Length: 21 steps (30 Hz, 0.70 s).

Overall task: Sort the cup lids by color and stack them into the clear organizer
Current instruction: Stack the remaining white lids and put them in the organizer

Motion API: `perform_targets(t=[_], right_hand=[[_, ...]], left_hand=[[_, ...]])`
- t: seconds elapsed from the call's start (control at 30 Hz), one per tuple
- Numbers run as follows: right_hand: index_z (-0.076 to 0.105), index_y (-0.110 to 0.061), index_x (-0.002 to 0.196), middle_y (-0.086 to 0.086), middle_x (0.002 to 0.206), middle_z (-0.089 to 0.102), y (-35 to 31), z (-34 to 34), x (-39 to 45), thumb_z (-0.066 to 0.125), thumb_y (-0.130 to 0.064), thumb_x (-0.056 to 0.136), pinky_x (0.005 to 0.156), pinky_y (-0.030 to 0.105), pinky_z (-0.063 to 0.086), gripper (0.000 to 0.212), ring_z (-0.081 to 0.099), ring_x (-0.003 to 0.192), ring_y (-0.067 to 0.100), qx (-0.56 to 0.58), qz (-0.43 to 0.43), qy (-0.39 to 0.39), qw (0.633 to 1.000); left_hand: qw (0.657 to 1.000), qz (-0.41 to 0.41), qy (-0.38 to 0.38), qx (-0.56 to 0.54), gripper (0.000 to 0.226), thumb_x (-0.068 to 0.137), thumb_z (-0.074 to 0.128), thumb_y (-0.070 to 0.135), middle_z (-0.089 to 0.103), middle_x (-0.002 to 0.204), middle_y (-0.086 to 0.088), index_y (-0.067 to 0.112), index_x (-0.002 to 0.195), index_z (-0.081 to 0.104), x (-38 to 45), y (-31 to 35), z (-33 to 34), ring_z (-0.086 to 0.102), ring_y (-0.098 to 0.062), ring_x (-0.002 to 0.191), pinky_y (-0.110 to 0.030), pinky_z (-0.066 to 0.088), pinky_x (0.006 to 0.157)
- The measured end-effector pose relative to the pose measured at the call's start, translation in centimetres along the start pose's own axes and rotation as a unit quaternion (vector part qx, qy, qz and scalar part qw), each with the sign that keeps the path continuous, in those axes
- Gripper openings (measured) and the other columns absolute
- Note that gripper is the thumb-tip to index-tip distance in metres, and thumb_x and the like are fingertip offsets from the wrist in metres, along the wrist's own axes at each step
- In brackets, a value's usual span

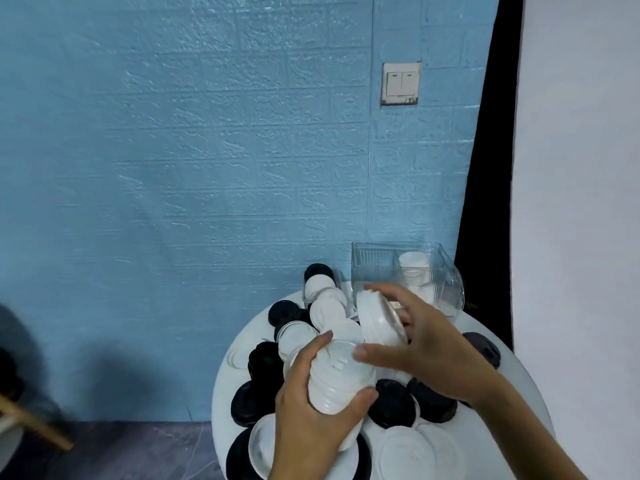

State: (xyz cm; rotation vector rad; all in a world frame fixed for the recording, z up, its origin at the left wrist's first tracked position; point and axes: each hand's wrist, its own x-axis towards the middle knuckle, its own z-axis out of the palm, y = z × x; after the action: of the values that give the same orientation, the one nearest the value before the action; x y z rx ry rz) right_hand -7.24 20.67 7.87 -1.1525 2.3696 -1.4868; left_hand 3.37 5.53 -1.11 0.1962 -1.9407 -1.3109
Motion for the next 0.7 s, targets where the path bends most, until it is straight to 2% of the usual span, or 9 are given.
perform_targets(t=[0.07,0.17,0.3,0.4,0.47,0.53,0.6,0.63,0.7], right_hand=[[0.047,-0.050,0.135,-0.025,0.127,0.059,-1.8,0.5,-0.2,0.084,-0.070,0.058,0.098,0.027,0.051,0.088,0.058,0.116,-0.003,-0.098,0.003,-0.081,0.992],[0.048,-0.047,0.130,-0.025,0.121,0.055,-2.3,1.6,0.3,0.074,-0.078,0.063,0.098,0.025,0.045,0.078,0.053,0.111,-0.002,-0.218,-0.011,-0.099,0.971],[0.050,-0.044,0.122,-0.023,0.114,0.053,-2.3,2.7,0.7,0.072,-0.077,0.067,0.095,0.027,0.045,0.068,0.052,0.106,0.002,-0.231,-0.001,-0.109,0.967],[0.052,-0.039,0.117,-0.021,0.111,0.055,-3.1,2.9,0.7,0.072,-0.075,0.069,0.088,0.023,0.042,0.063,0.051,0.103,0.003,-0.247,0.014,-0.122,0.961],[0.053,-0.037,0.115,-0.019,0.108,0.058,-3.2,3.0,0.8,0.072,-0.077,0.067,0.086,0.022,0.042,0.065,0.053,0.101,0.004,-0.252,0.024,-0.141,0.957],[0.054,-0.036,0.114,-0.018,0.108,0.058,-3.2,3.5,0.7,0.072,-0.080,0.064,0.089,0.023,0.044,0.069,0.054,0.102,0.004,-0.252,0.025,-0.141,0.957],[0.054,-0.034,0.114,-0.018,0.109,0.058,-3.1,4.1,0.3,0.072,-0.079,0.065,0.094,0.026,0.045,0.069,0.054,0.102,0.004,-0.248,0.015,-0.118,0.961],[0.053,-0.033,0.118,-0.018,0.113,0.058,-3.0,4.5,0.1,0.072,-0.078,0.067,0.097,0.029,0.044,0.070,0.054,0.105,0.004,-0.245,0.009,-0.112,0.963],[0.041,-0.035,0.142,-0.018,0.136,0.051,-2.8,4.8,-0.5,0.069,-0.074,0.074,0.111,0.030,0.038,0.084,0.048,0.126,0.007,-0.221,0.013,-0.129,0.967]], left_hand=[[1.000,0.008,-0.003,0.008,0.081,0.048,0.083,0.058,0.065,0.119,0.032,0.067,0.122,0.050,-0.1,0.1,-0.2,0.063,0.003,0.111,-0.016,0.049,0.089],[1.000,0.011,0.002,0.014,0.080,0.047,0.082,0.059,0.064,0.117,0.034,0.075,0.117,0.045,-0.3,0.4,-0.3,0.062,0.008,0.108,-0.006,0.046,0.084],[0.999,0.007,0.034,0.008,0.083,0.044,0.082,0.061,0.066,0.110,0.034,0.069,0.118,0.045,-0.5,0.5,-0.2,0.064,0.011,0.098,-0.004,0.046,0.077],[0.999,-0.002,0.037,-0.015,0.103,0.041,0.081,0.059,0.063,0.106,0.043,0.056,0.134,0.037,-0.7,0.8,-0.2,0.062,0.018,0.093,-0.001,0.045,0.074],[1.000,0.004,0.028,-0.004,0.110,0.041,0.081,0.059,0.062,0.108,0.043,0.060,0.140,0.032,-0.7,0.9,-0.3,0.063,0.016,0.092,-0.003,0.046,0.074],[1.000,0.016,0.015,0.016,0.111,0.044,0.080,0.058,0.063,0.111,0.040,0.065,0.142,0.028,-0.6,0.6,-0.4,0.064,0.012,0.096,-0.003,0.046,0.077],[0.999,0.029,0.002,0.037,0.106,0.048,0.079,0.053,0.059,0.121,0.041,0.062,0.143,0.032,-0.5,0.3,-0.4,0.060,0.014,0.107,-0.001,0.043,0.084],[0.998,0.037,-0.001,0.047,0.099,0.051,0.079,0.050,0.058,0.125,0.039,0.059,0.142,0.039,-0.4,0.2,-0.4,0.059,0.013,0.112,-0.002,0.043,0.087],[0.997,0.050,-0.003,0.056,0.084,0.054,0.077,0.044,0.063,0.126,0.028,0.050,0.134,0.052,-0.5,0.0,-0.4,0.062,0.005,0.114,-0.009,0.047,0.088]])
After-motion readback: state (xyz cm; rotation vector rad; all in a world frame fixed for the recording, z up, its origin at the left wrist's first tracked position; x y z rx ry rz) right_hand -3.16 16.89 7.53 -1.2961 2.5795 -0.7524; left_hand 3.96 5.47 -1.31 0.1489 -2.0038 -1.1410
